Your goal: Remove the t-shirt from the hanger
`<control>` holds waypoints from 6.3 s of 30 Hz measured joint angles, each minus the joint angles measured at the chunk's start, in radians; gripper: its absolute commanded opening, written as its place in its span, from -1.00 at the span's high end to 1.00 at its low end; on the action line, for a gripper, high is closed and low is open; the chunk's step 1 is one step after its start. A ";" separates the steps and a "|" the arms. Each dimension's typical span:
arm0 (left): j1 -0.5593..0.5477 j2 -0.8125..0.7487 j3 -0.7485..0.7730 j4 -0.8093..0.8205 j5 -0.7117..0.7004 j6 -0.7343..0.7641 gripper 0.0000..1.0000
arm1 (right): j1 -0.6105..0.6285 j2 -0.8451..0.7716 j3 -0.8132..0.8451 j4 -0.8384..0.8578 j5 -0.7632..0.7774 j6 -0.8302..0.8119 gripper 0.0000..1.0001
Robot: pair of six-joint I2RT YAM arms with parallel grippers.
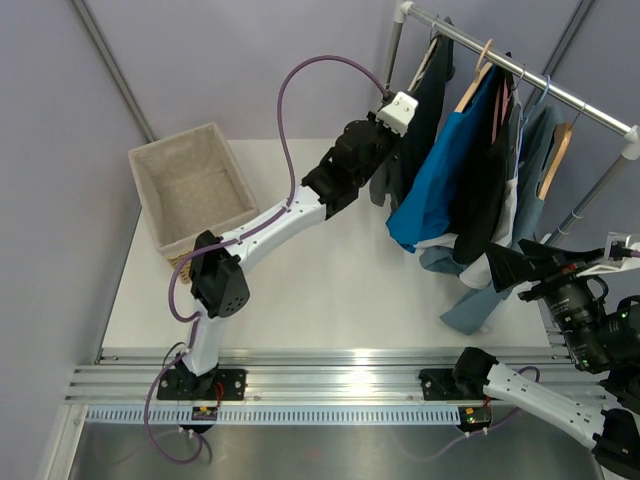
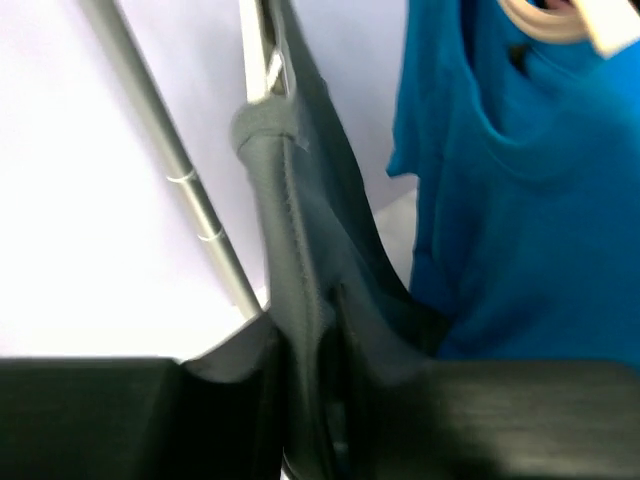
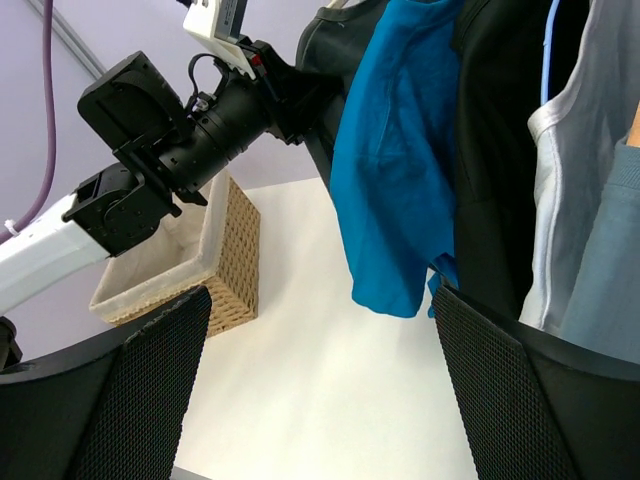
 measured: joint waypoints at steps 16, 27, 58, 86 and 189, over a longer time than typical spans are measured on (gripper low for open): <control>0.009 -0.078 -0.083 0.053 0.009 0.053 1.00 | 0.000 -0.010 -0.005 0.016 -0.004 0.000 -0.99; 0.009 -0.197 -0.172 0.122 -0.038 0.055 1.00 | 0.000 -0.017 -0.014 0.049 -0.003 -0.005 -0.99; 0.007 -0.960 -0.875 -0.107 -0.124 -0.056 1.00 | 0.000 0.272 -0.006 0.212 -0.263 -0.080 -0.96; 0.001 -1.361 -1.107 -0.452 0.301 -0.433 1.00 | 0.000 0.657 0.091 0.559 -0.460 -0.134 -0.47; -0.015 -1.374 -1.300 -0.480 0.024 -0.626 -0.15 | -0.200 0.765 0.201 0.377 -0.595 -0.001 1.00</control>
